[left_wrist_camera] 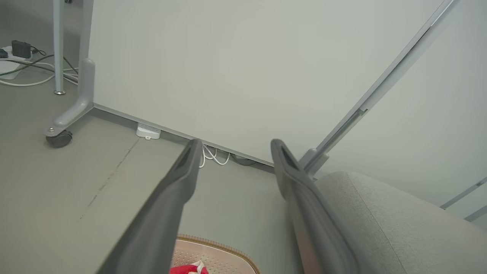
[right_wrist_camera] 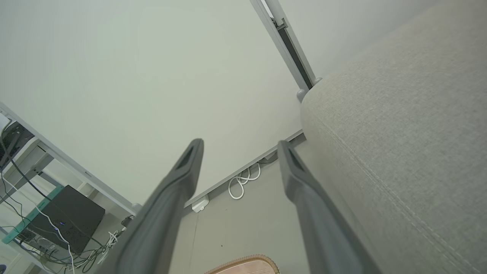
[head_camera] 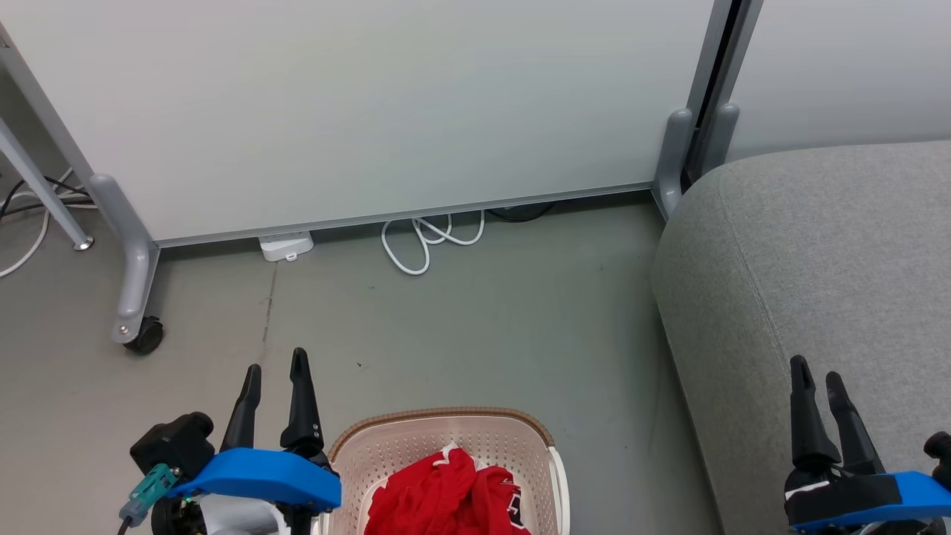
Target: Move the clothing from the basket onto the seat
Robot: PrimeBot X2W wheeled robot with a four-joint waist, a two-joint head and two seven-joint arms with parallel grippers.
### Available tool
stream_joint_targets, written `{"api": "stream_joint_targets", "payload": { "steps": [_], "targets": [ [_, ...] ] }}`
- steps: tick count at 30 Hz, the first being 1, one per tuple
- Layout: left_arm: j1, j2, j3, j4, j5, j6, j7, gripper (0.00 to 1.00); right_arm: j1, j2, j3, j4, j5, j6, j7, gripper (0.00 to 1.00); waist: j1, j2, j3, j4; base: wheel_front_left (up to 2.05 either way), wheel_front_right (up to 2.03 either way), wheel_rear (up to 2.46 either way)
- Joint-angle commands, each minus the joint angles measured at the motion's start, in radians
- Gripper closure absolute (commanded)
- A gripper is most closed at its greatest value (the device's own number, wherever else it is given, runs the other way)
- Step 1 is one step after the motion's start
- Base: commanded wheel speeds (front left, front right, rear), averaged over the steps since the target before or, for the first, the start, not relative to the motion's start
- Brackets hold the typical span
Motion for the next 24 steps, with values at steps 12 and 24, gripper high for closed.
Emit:
{"api": "stream_joint_targets", "payload": {
  "steps": [12, 24],
  "targets": [
    [-0.025, 0.024, -0.054, 0.007, 0.16, 0.026, -0.039, 0.0, 0.023, -0.01, 0.002, -0.006, -0.165, 0.003, -0.04, 0.0, 0.0, 0.0, -0.006, 0.005, 0.0, 0.0, 0.0],
    [-0.009, 0.023, -0.066, 0.008, 0.246, 0.037, -0.069, 0.0, 0.037, -0.011, 0.009, 0.003, -0.282, 0.003, -0.068, 0.0, 0.0, 0.0, -0.011, 0.01, 0.0, 0.0, 0.0]
  ]
}}
